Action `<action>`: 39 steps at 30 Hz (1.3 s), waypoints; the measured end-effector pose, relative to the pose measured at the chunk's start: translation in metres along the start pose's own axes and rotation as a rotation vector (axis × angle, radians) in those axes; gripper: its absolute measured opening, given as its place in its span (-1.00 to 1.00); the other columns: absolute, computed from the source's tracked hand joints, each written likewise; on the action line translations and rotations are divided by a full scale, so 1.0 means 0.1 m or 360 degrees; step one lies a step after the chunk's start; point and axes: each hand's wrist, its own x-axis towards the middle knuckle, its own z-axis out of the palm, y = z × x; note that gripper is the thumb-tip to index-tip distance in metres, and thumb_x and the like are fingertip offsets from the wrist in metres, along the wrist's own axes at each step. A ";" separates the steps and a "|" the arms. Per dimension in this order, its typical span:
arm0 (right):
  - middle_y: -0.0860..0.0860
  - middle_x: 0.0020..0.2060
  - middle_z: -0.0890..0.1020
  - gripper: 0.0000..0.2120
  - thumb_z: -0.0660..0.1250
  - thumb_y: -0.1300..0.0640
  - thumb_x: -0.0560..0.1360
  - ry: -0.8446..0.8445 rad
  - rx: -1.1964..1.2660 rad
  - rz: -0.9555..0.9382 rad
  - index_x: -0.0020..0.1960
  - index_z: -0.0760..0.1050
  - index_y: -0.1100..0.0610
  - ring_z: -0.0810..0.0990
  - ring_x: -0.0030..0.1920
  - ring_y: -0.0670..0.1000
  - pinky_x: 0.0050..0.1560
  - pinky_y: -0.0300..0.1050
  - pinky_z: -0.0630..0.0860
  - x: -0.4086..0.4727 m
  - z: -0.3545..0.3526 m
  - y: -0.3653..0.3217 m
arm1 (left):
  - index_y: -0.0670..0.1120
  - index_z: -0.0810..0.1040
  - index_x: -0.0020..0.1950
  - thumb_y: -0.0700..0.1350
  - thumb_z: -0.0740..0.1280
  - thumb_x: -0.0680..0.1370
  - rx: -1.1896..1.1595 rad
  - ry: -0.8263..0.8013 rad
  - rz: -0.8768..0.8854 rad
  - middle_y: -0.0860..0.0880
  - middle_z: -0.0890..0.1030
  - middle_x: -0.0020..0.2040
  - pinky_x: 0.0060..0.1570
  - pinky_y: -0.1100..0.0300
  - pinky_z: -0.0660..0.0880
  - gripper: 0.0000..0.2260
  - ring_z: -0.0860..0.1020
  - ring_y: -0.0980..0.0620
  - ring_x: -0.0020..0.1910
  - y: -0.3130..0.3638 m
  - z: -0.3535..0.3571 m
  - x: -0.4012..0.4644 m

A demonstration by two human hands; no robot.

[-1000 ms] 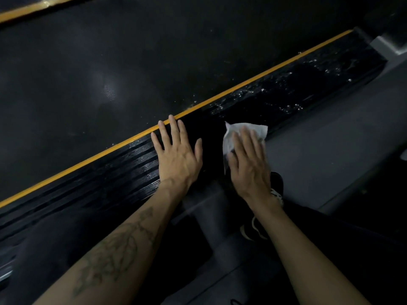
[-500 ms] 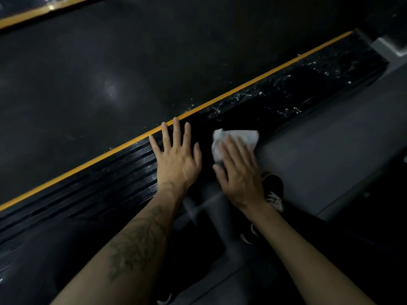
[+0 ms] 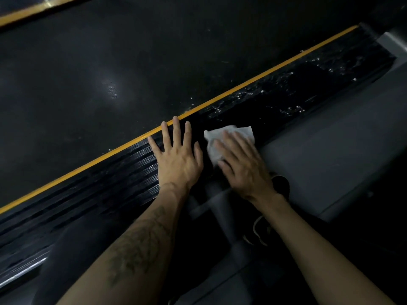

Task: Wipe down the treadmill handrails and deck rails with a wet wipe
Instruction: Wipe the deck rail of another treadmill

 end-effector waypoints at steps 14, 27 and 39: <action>0.09 0.61 0.25 -0.48 -0.02 -0.03 0.71 -0.0135 -0.0012 0.0306 0.60 0.29 0.13 0.14 0.63 0.13 0.58 0.22 0.13 0.19 -0.15 0.16 | 0.01 0.01 0.69 0.15 -0.13 0.69 -0.0059 0.0008 -0.0011 -0.04 -0.11 0.70 0.55 -0.37 -0.22 -0.43 -0.24 -0.14 0.66 0.00 0.01 0.01; 0.08 0.64 0.14 -0.52 0.04 0.01 0.73 -0.0187 -0.0070 0.0540 0.63 0.23 0.07 0.03 0.65 0.13 0.61 0.19 0.01 0.36 -0.15 0.06 | 0.01 0.00 0.70 0.14 -0.12 0.69 -0.0036 -0.0017 -0.0033 -0.04 -0.13 0.70 0.55 -0.36 -0.20 -0.43 -0.24 -0.14 0.66 0.02 -0.02 0.03; 0.08 0.63 0.19 -0.49 -0.01 -0.03 0.71 -0.0200 -0.0088 0.0510 0.62 0.25 0.06 0.09 0.64 0.15 0.61 0.22 0.04 0.48 -0.05 -0.15 | 0.02 0.01 0.69 0.17 -0.18 0.66 -0.0068 -0.0012 -0.0034 -0.03 -0.12 0.70 0.55 -0.37 -0.21 -0.40 -0.24 -0.12 0.66 0.01 0.00 0.05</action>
